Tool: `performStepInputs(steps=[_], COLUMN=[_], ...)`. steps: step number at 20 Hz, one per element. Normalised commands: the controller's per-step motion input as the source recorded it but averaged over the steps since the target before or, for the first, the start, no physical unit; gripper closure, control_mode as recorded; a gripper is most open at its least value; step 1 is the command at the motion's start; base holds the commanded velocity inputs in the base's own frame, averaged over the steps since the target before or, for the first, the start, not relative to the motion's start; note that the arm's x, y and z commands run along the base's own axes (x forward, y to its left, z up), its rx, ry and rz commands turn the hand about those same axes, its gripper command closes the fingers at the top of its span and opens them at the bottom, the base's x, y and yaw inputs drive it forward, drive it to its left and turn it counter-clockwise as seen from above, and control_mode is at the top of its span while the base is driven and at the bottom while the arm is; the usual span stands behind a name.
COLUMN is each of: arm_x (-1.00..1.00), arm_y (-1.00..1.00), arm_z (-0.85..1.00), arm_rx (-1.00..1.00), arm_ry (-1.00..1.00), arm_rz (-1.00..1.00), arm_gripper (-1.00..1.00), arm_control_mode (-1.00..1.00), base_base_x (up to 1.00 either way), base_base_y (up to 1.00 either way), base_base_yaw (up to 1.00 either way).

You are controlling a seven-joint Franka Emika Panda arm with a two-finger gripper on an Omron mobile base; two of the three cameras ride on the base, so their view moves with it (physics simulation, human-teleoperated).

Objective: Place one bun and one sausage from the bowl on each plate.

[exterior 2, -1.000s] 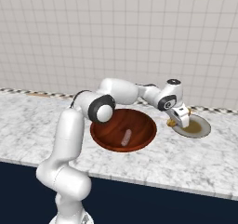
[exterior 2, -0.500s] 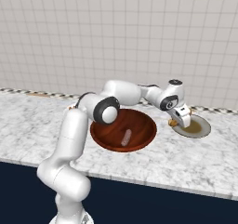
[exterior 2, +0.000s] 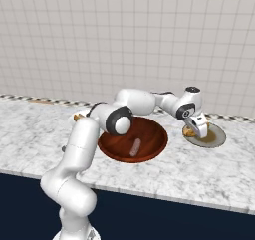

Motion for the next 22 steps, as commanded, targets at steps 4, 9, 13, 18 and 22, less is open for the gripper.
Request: performStepInputs(steps=[4,9,13,18,22], arm_x=[0.03,-0.41,-0.99,-0.93,-0.89], arm_y=[-0.09,0.15,0.83,0.98,0.94], arm_z=[0.00,0.19,0.16,0.18,0.35], arm_rx=[0.00,0.00,-0.02,-0.06,0.00], arm_ry=[0.12,-0.04,0.00,-0.03,-0.23], arm_rz=[-0.05,-0.05,0.20,0.38,0.38], arm_gripper=[-1.00,-1.00,-1.00,-1.00,-1.00], arm_control_mode=[-1.00,-1.00,-1.00,-1.00,-1.00], base_base_x=[0.00,0.00,0.00,0.00,0.00], base_base_y=[0.00,0.00,0.00,0.00,0.00], base_base_yaw=[0.00,0.00,0.00,0.00,0.00])
